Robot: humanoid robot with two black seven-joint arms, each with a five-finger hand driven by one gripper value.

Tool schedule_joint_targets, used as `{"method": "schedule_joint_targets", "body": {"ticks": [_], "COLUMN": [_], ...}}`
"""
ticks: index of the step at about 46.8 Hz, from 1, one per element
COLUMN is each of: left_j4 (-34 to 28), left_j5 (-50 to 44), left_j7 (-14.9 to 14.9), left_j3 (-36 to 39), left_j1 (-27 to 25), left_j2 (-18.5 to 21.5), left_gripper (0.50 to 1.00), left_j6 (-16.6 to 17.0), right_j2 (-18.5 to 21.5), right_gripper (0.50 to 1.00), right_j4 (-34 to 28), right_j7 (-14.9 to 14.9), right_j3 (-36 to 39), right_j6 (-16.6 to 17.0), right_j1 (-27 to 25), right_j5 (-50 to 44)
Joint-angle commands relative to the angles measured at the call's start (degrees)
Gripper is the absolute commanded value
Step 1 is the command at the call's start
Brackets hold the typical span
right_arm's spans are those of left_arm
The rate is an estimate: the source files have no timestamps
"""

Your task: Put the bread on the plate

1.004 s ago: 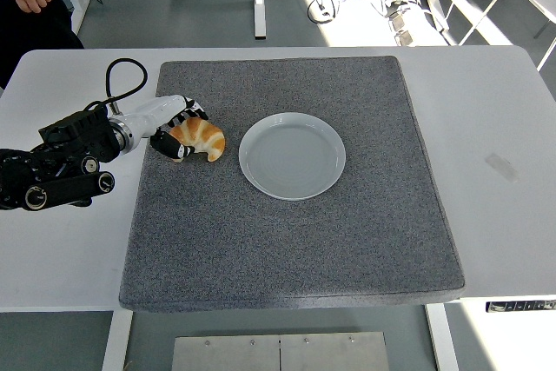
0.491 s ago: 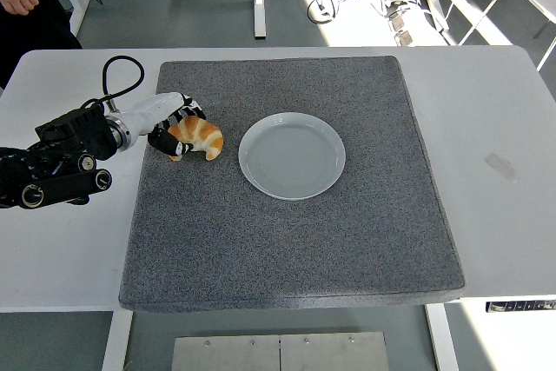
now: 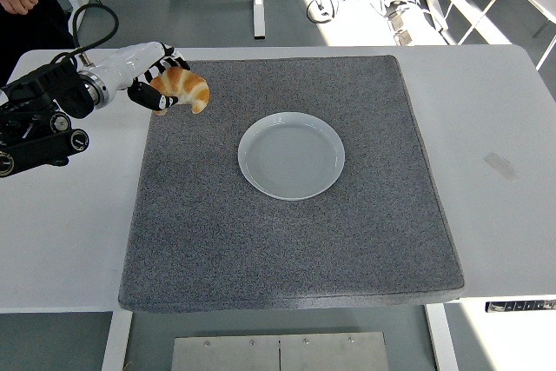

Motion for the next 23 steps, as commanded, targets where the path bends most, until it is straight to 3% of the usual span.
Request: {"method": "schedule_joint_targets", "body": {"ticks": [1, 23], "left_j4": [-0.17, -1.75], "left_j5": [0.16, 0.95], "left_j7": [-0.03, 0.14], "left_j3": [-1.66, -6.15], "left_j1": [-0.54, -2.39], "left_j2": [0.85, 1.03], "left_gripper": [0.5, 0.5], "left_j6": [-1.09, -4.0], "right_j2": [0.0, 0.0], "right_gripper": [1.0, 1.0], "right_j4": [0.0, 0.0], "right_j7": [-0.01, -0.01], "right_j3": [0.0, 0.0], "right_j6": [0.0, 0.0], "right_j1": [0.0, 0.0], "right_j5": [0.0, 0.0]}}
